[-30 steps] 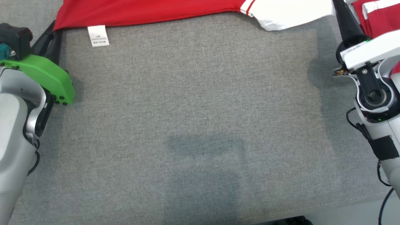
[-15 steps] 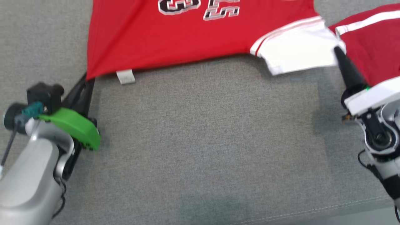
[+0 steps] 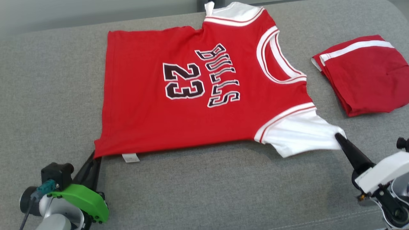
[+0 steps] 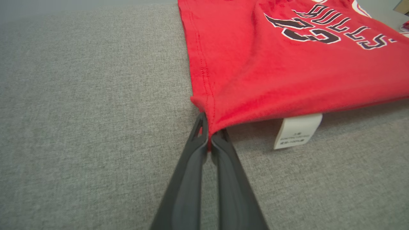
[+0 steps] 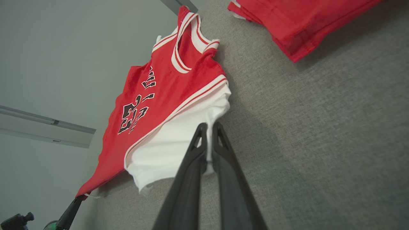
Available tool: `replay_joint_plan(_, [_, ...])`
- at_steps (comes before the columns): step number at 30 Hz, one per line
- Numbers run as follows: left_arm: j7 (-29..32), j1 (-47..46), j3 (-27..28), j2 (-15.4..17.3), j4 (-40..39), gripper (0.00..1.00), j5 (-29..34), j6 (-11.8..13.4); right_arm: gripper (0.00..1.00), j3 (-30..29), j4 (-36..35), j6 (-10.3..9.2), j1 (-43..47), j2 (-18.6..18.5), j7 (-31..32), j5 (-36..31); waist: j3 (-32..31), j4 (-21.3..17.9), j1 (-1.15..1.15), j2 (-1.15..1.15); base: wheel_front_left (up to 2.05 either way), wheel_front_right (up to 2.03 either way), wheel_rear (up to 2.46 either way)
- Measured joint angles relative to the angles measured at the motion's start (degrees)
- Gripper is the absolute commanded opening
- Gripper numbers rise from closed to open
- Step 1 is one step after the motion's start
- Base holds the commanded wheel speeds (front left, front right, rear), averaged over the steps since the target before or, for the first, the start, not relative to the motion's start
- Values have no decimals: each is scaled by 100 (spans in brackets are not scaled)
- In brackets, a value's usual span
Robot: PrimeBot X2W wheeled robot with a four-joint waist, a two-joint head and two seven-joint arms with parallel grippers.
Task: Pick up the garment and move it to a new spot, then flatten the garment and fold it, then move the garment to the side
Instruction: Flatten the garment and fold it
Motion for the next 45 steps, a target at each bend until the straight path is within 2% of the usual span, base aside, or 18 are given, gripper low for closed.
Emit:
replay_joint_plan(1, [-45,217,-16,-55,-116,0,-2,46,0,23,-32,-21,353,-200,78,1,-127,-12,0,0,0,0,0])
replay_joint_plan(7, [-96,853,-30,-200,-293,0,18,199,0,79,-163,-69,1151,-572,226,88,-428,-46,0,0,0,0,0])
replay_joint_plan(13, [-94,1666,-178,-421,-470,0,-20,271,0,-121,-253,-123,1755,-709,135,219,-616,-99,0,0,0,0,0])
replay_joint_plan(17, [145,2028,-371,-460,-624,0,-26,322,0,-257,-314,-126,2042,-722,-4,286,-665,-86,0,0,0,0,0])
replay_joint_plan(25, [214,2033,-318,-431,-1068,0,35,374,0,-232,-666,-118,2082,-751,-83,257,-550,-4,0,0,0,0,0])
replay_joint_plan(31, [272,2033,-223,-341,-1239,0,98,375,0,-29,-701,-126,2067,-976,-66,-116,-510,-19,0,0,0,0,0])
replay_joint_plan(35, [326,2033,-179,-333,-1303,0,96,379,0,38,-682,-130,2065,-975,-25,-201,-479,-24,0,0,0,0,0])
replay_joint_plan(45, [937,2034,-36,-320,-1630,0,-18,399,0,22,-949,-178,1734,-753,-53,-242,-337,-56,0,0,0,0,0])
